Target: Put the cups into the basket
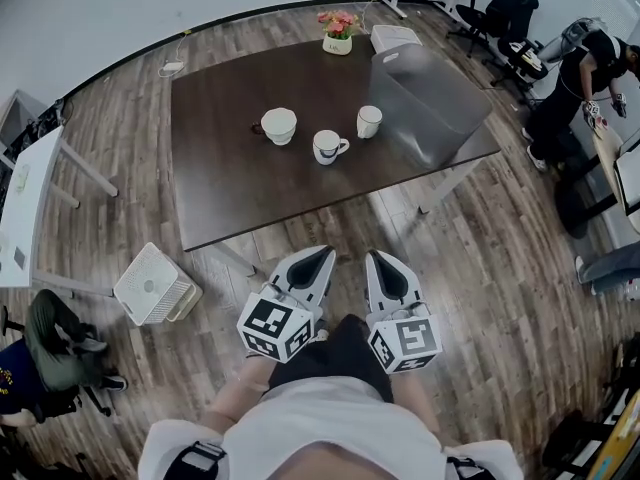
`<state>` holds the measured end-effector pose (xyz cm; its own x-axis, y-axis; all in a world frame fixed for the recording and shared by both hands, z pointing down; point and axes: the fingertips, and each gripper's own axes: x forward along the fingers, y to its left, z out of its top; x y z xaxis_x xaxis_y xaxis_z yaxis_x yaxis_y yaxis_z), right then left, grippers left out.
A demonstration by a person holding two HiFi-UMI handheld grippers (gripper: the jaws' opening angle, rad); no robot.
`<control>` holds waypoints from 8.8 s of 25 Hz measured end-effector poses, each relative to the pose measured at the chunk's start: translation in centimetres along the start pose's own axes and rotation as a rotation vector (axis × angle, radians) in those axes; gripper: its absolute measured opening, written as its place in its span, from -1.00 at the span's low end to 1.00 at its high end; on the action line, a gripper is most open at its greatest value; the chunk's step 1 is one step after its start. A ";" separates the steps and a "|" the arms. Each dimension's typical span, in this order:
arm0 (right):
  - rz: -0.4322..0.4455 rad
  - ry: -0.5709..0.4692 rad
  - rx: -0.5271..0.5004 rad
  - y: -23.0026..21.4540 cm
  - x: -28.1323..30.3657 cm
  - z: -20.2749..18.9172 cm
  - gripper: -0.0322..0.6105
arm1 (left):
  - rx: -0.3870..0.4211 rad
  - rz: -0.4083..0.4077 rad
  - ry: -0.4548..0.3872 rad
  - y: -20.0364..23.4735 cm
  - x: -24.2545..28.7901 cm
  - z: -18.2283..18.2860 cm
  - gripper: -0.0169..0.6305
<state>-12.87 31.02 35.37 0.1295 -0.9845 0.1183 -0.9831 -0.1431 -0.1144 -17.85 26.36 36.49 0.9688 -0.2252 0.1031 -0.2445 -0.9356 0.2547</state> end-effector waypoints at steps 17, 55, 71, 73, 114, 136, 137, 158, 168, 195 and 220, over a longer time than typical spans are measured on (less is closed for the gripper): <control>0.077 0.037 -0.016 -3.9 9.3 -0.3 -0.86 | -0.042 0.075 -0.024 7.2 6.5 1.2 -0.92; 0.746 0.661 -0.407 -10.6 35.3 -8.0 0.36 | -0.087 0.246 0.071 29.2 25.6 4.1 -0.92; 0.869 1.027 -0.793 -9.2 37.1 -17.3 0.36 | -0.179 0.246 0.133 32.1 24.2 -0.3 -0.92; 0.873 1.043 -0.857 -9.1 37.1 -17.8 0.35 | -0.178 0.239 0.134 32.3 24.2 -0.2 -0.92; 0.784 1.000 -0.886 -14.0 36.6 3.8 0.35 | -0.062 0.096 -0.029 29.4 30.6 11.8 -0.92; 0.521 1.064 -0.789 -30.9 36.5 10.9 0.35 | 0.040 -0.113 0.020 22.0 41.3 14.8 -0.92; 0.503 1.066 -0.791 -32.2 36.7 10.8 0.35 | 0.036 -0.107 0.022 22.1 41.6 14.5 -0.92; 0.473 1.189 -0.648 -44.8 46.5 -3.4 0.35 | -0.043 0.099 0.121 26.9 45.6 8.7 -0.92; 0.442 1.216 -0.571 -45.0 49.2 -10.1 0.35 | -0.067 0.168 0.152 29.2 44.8 7.2 -0.92; 0.283 1.139 -0.641 -45.9 49.9 -7.2 0.36 | -0.106 0.190 0.129 29.9 41.3 6.9 -0.92; -0.280 -0.021 -0.153 -43.2 35.1 16.6 -0.87 | 0.001 0.068 0.018 23.2 41.6 12.6 -0.92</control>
<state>36.30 0.96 28.11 0.3988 -0.9111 0.1039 -0.9168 -0.3934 0.0692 17.25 -8.17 34.56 0.9490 -0.2836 0.1373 -0.3100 -0.9186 0.2450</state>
